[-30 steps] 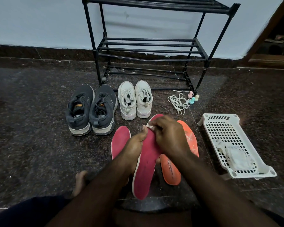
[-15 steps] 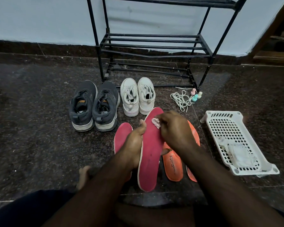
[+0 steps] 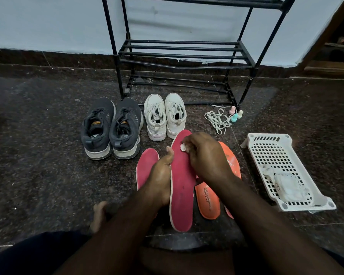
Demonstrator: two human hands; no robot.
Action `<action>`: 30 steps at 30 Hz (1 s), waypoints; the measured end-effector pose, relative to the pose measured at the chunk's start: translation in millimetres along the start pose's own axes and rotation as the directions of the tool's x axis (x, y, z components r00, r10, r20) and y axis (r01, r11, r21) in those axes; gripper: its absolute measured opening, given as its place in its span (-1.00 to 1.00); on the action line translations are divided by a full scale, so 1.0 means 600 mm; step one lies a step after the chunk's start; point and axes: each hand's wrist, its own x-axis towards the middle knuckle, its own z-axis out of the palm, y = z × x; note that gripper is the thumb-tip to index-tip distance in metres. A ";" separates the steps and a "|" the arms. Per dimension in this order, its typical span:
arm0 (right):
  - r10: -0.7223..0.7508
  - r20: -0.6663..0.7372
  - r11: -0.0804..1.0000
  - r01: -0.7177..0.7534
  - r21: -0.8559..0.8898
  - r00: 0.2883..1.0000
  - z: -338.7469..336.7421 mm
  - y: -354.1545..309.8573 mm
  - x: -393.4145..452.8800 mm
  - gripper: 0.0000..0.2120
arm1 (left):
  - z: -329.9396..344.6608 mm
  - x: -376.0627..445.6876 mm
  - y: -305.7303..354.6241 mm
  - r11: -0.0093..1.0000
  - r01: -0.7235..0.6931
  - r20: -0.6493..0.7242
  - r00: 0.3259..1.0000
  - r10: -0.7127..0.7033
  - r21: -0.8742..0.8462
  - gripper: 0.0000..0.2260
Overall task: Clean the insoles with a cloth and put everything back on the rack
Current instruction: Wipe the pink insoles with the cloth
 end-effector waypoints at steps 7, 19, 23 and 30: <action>-0.095 0.115 0.995 0.093 0.023 0.989 0.006 -0.019 -0.011 -0.75 | -0.012 0.010 -0.001 0.994 -0.014 -0.013 1.000 0.013 -0.105 -0.50; -0.148 0.166 0.985 0.160 -0.061 0.975 0.003 -0.026 -0.014 -0.73 | -0.015 0.010 0.006 0.999 -0.028 -0.023 0.999 0.027 -0.037 -0.40; -0.032 0.087 0.996 0.039 -0.082 0.996 -0.005 -0.007 -0.005 -0.73 | -0.013 0.011 0.001 0.999 -0.035 -0.004 0.999 0.034 -0.012 -0.44; -0.136 0.224 0.990 0.142 -0.010 0.965 0.018 -0.036 -0.026 -0.72 | -0.027 0.021 0.016 0.999 -0.041 -0.085 0.996 0.038 -0.033 -0.36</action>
